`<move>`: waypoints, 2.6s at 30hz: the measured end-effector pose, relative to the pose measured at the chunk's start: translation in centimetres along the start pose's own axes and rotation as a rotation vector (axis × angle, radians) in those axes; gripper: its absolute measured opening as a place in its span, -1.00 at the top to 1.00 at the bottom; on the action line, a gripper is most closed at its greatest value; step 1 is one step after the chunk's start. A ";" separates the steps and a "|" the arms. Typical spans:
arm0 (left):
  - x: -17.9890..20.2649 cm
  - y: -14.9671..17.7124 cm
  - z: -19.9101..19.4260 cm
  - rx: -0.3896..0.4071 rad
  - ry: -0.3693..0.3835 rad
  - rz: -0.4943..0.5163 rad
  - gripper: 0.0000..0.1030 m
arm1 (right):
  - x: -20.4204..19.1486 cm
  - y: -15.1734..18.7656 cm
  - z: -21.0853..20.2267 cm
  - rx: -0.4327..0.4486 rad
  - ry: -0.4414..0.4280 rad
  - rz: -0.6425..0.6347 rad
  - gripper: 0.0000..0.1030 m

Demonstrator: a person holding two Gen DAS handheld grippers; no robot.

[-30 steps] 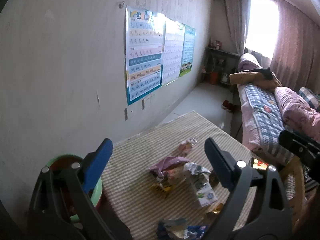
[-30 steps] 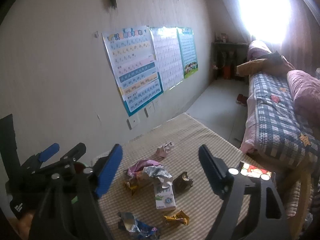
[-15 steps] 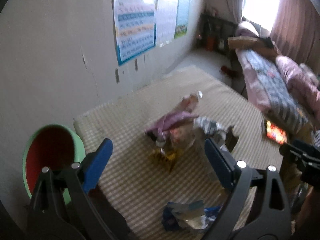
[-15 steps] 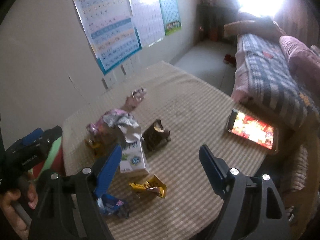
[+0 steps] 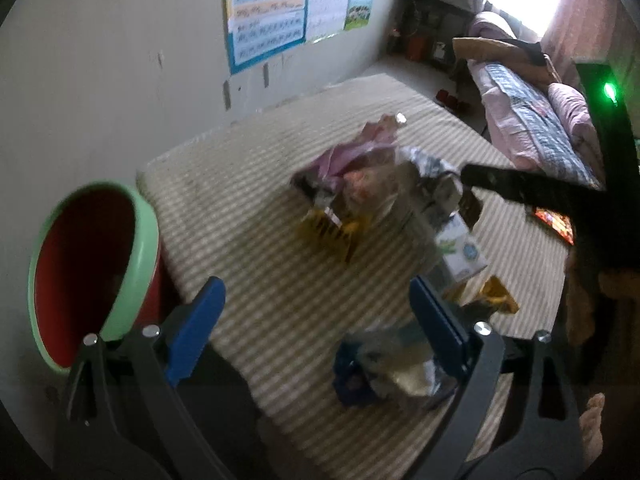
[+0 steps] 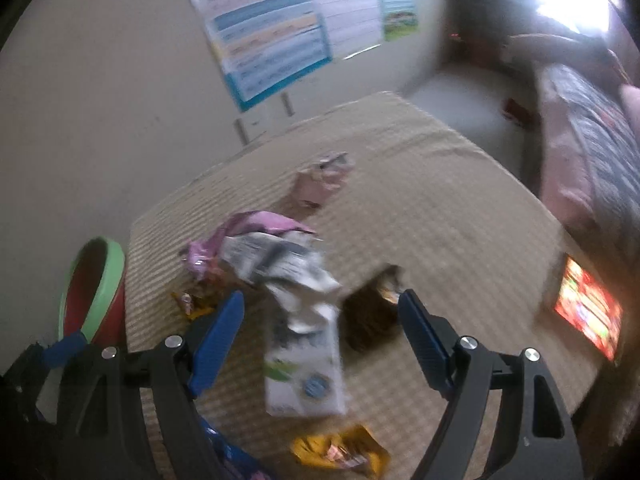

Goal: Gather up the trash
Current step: 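Grasp the blue Oreo wrapper with the left tool while the right tool grasps the patterned paper, then carry the Oreo wrapper with the left tool while the right tool carries the patterned paper to the bucket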

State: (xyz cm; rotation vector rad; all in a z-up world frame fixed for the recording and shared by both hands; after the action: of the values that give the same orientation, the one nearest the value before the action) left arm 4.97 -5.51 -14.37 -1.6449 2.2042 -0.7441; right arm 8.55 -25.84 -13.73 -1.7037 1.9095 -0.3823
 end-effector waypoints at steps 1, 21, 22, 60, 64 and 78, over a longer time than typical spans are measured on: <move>-0.2 0.1 0.1 -0.006 -0.002 -0.007 -0.76 | -0.5 -0.3 0.4 -0.010 -0.004 -0.012 -0.48; 2.0 2.4 -0.8 -0.068 0.105 -0.008 -0.76 | -2.0 0.3 0.1 -0.020 0.031 -0.080 0.30; 2.7 2.9 -0.6 -0.084 0.113 0.005 -0.76 | -1.9 0.4 -0.6 -0.009 0.028 -0.072 0.29; 4.2 4.1 2.8 -0.141 0.129 0.004 -0.19 | -1.9 4.8 -10.6 0.119 0.059 0.033 0.28; 4.2 4.3 5.0 -0.192 0.101 0.001 -0.19 | -1.8 5.0 -10.3 0.111 0.055 0.033 0.28; 2.5 4.9 5.6 -0.229 0.129 -0.031 0.64 | -1.3 5.4 -8.9 0.076 0.042 0.057 0.28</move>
State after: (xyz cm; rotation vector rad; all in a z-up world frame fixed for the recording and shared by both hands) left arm 3.14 -8.15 -21.56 -1.7862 2.4375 -0.6425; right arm -0.91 -25.01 -9.20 -1.6010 1.9435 -0.4663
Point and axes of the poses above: each gripper's, at about its wrist camera, not at the fingertips, and z roughly the way its jaws point, x to its right, y to its underside, the point moved 3 cm from there along z, roughly the way its jaws point
